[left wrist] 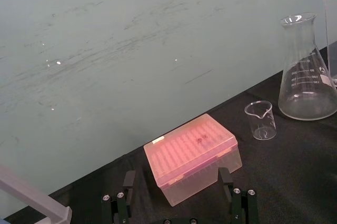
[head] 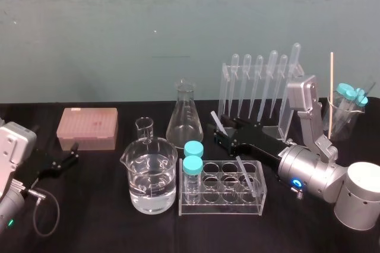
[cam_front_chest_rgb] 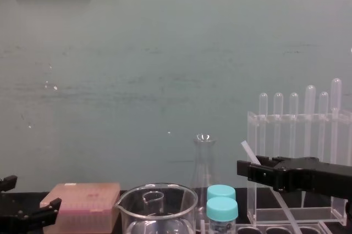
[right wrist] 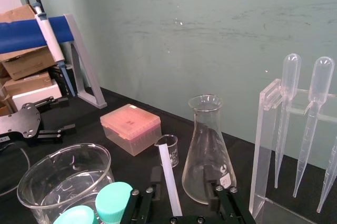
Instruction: Pick up the stirring rod with one hand, then place it down.
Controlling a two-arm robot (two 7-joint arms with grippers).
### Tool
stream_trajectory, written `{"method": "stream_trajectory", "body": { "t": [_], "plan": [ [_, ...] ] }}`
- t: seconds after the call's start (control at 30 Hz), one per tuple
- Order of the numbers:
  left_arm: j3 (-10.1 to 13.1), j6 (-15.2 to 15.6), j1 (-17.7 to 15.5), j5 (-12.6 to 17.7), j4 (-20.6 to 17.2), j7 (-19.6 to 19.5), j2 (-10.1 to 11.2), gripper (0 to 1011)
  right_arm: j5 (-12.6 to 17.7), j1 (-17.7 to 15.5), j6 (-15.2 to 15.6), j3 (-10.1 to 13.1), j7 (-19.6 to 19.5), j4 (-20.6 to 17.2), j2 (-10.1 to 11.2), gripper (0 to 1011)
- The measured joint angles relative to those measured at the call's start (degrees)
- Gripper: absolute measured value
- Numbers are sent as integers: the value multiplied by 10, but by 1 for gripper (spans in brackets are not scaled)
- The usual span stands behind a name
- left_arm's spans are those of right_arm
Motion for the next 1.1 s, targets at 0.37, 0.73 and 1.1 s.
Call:
{"method": "stream_trajectory", "body": {
  "t": [0.37,0.73,1.1],
  "plan": [
    [0,0,0,0,0,0,0,1000,0,0,0,0,0,0,0,161],
    [0,0,0,0,0,0,0,1000,0,0,0,0,0,0,0,70],
    [0,0,0,0,0,0,0,1000,-17,-13,-98,28,-2,0,-19,70]
  ]
}}
